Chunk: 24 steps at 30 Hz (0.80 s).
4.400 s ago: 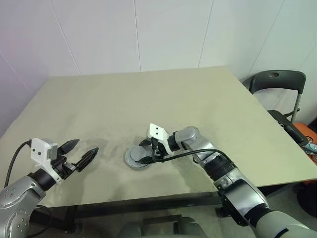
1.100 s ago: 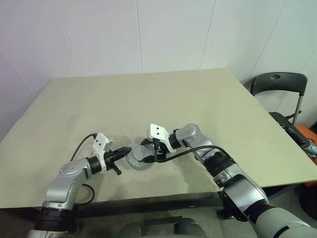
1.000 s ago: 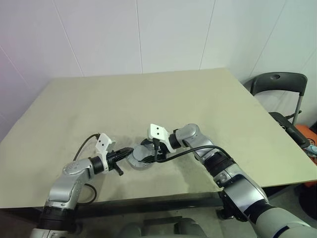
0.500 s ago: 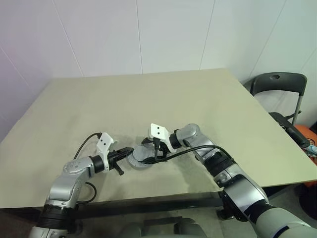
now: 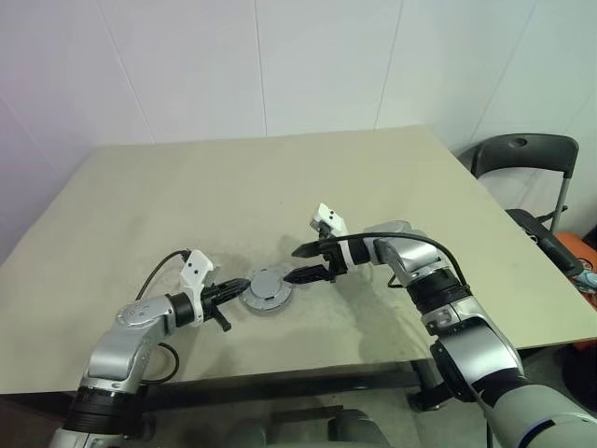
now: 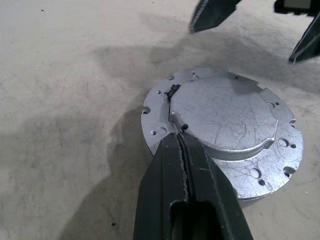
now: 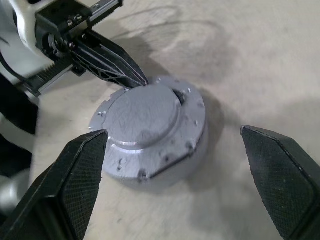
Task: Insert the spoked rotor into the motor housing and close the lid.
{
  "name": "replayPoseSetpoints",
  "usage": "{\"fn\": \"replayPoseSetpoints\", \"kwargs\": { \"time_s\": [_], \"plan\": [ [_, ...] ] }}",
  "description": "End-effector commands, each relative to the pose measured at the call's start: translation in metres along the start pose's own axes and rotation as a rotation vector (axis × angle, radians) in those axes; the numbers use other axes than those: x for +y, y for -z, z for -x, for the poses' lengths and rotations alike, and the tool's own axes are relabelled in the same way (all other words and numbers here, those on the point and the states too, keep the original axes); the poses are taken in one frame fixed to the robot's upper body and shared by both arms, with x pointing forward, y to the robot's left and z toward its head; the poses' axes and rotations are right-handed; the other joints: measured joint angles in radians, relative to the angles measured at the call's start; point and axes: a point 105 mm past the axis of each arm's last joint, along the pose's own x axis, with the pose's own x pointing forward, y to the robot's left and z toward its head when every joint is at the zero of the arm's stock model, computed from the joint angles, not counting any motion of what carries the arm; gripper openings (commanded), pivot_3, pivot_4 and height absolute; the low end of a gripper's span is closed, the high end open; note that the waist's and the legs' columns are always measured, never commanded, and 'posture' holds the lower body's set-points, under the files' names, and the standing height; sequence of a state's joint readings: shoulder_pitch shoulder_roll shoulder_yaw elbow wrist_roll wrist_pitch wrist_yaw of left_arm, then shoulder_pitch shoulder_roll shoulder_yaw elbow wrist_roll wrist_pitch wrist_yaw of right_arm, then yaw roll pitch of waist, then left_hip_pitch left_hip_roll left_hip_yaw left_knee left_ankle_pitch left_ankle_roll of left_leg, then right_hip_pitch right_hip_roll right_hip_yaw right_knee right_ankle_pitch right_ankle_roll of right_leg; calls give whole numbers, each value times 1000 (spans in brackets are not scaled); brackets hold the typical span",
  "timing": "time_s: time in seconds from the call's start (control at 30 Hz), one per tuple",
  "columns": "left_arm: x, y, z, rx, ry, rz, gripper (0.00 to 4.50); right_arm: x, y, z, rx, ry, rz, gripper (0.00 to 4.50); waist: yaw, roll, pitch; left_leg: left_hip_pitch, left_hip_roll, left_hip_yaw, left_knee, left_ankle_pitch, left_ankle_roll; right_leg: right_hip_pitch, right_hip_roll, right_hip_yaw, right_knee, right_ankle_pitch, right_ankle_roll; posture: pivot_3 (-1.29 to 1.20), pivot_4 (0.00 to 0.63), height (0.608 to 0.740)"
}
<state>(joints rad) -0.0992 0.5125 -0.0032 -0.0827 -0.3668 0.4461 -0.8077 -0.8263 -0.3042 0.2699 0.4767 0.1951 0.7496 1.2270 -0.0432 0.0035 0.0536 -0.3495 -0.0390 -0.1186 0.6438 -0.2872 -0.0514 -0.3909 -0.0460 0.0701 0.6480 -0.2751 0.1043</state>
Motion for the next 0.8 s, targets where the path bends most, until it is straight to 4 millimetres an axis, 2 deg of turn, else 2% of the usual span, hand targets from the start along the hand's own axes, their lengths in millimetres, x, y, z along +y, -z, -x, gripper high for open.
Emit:
{"fn": "replayPoseSetpoints", "kwargs": {
  "time_s": [0.03, 0.27, 0.47, 0.6, 0.8],
  "plan": [
    [-2, 7, 2, 31, 7, 14, 0, 9, -9, 7, -21, -45, -102, 4454, 0, 0, 0, 0, 0, 0, 0, 0, 0, 0, 0, 0, 0, 0, 0, 0, 0, 740],
    [-3, 4, 1, 30, 13, 4, 0, 14, 5, 12, 65, -65, -403, 4454, 1, 0, 0, -6, 0, 0, 1, 0, 0, -5, -1, 0, 0, 0, 0, 0, 0, 740],
    [-4, 3, 0, 30, 15, 1, 0, 18, 12, -3, 80, -86, -605, 4454, 0, 0, 0, -6, 0, 0, 1, 0, 0, -5, 0, 0, 0, 0, 0, 0, 0, 740],
    [-5, 4, 0, 30, 16, 4, 0, 19, 19, -14, 98, -73, -677, 4454, 0, 0, 0, -6, 0, 0, 1, 0, 0, -5, 0, 0, 0, 0, 0, 0, 0, 740],
    [-8, 7, 1, 36, 20, 12, 0, 21, 15, -22, 63, -87, -741, 4454, -1, 0, 0, -6, -1, 0, 1, 0, 0, -5, 0, 0, 0, 0, 0, 0, 0, 740]
  ]
}}
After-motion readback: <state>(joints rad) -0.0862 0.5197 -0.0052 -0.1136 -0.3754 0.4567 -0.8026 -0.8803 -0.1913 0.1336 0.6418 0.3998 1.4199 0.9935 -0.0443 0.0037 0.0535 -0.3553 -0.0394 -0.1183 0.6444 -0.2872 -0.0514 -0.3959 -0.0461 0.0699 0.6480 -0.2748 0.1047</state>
